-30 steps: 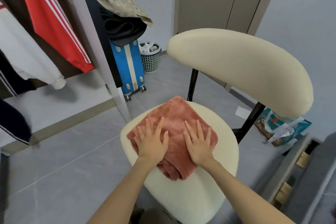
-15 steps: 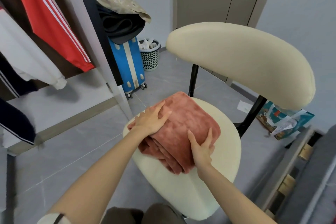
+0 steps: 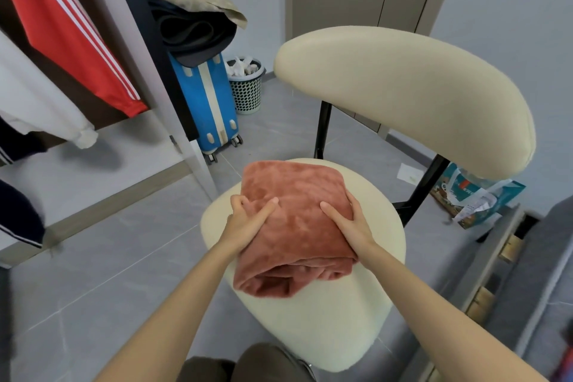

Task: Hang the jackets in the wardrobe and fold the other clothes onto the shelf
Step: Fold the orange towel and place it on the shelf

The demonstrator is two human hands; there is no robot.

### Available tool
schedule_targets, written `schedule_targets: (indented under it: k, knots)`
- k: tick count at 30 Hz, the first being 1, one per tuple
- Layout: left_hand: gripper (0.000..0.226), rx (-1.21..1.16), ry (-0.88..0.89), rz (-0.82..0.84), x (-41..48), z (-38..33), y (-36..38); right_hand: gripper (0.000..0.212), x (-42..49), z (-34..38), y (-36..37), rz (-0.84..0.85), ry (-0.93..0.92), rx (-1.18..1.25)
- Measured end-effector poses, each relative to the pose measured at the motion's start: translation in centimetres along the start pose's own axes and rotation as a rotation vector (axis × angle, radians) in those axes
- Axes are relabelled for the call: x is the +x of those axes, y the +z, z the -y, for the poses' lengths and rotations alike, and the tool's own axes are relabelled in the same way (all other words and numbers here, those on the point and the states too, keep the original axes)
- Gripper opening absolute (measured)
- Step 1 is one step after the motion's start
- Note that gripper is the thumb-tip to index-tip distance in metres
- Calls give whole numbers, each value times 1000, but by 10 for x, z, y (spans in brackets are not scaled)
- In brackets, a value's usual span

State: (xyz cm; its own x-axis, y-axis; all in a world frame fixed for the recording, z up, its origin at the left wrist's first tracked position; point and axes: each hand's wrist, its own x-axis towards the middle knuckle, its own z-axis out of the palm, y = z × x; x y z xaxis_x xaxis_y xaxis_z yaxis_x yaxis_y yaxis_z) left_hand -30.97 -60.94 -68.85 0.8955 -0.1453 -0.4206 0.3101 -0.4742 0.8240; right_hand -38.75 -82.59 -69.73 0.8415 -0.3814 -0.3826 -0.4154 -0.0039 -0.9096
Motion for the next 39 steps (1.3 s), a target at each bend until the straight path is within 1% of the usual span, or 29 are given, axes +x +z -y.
schedule_targets:
  k: [2, 3, 6, 10, 15, 18, 23, 26, 29, 33, 39]
  knots:
    - [64, -131, -3, -17, 2, 3, 6, 96, 1, -1, 3, -18, 9, -6]
    - [67, -170, -8, -30, 2, 5, 8, 95, 1, -1, 4, -24, 6, -13]
    - [79, -243, -7, -79, 3, 11, 11, 92, 3, -3, 7, -41, -12, -56]
    - [92, -323, 3, -73, 6, 11, 15, 93, 10, -6, 9, -65, -15, -111]
    - [86, -347, 60, -53, 18, 13, 15, 91, 21, -5, 10, -65, -19, -142]
    - [90, -382, 127, -32, 26, 17, 13, 90, 28, 0, 14, -75, -58, -164]
    - [87, -418, 179, -77, 27, 14, 1, 83, 30, 22, 28, -93, -139, -180]
    - [78, -430, 188, -95, 21, 0, -25, 79, 21, 48, 42, -102, -159, -179]
    - [77, -436, 157, -117, 4, -20, -61, 69, 8, 84, 60, -66, -178, -196]
    - [78, -469, 131, -165, -35, -52, -116, 65, -24, 143, 87, 10, -174, -227]
    - [74, -522, 69, -311, -114, -102, -217, 59, -83, 248, 140, 191, -169, -272]
